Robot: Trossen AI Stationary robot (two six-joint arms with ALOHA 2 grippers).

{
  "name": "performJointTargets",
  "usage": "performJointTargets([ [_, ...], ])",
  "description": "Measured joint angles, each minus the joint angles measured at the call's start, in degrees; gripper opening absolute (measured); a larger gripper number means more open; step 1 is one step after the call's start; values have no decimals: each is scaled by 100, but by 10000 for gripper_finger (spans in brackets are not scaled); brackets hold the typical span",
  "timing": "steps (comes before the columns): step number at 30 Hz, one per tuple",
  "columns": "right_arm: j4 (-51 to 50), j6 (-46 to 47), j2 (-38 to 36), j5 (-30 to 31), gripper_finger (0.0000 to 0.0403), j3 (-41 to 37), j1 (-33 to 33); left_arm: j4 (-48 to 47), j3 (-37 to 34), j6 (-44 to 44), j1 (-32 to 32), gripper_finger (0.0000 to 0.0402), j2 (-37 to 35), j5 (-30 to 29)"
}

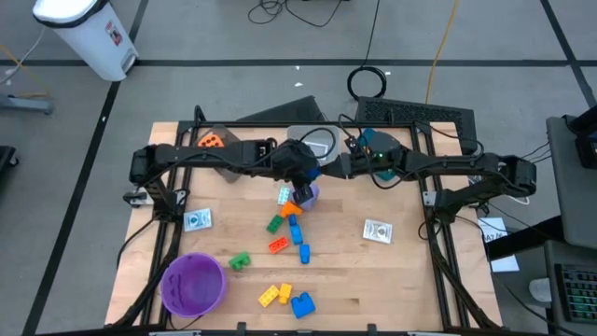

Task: Pick & Place Toys
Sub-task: Put the blue game piece into the blue bin

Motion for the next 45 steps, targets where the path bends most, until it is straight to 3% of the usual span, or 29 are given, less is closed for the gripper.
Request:
performJointTargets([
  [17, 404, 203, 366, 0, 226, 7, 115, 215, -2, 283, -31, 149, -3, 24],
  [26, 495, 188, 374, -4, 160, 7, 115, 216, -4, 231, -37, 153, -2, 52],
  [33, 393, 74, 396, 11, 89, -2, 113, 304, -1, 216, -36, 216, -17, 235],
  [39, 589, 16, 387, -150, 89, -2, 41, 291, -2, 131, 30, 255, -188, 369],
  [45, 728, -22, 172, -591, 89, -4, -339, 306, -2, 127, 173, 267, -816, 336],
])
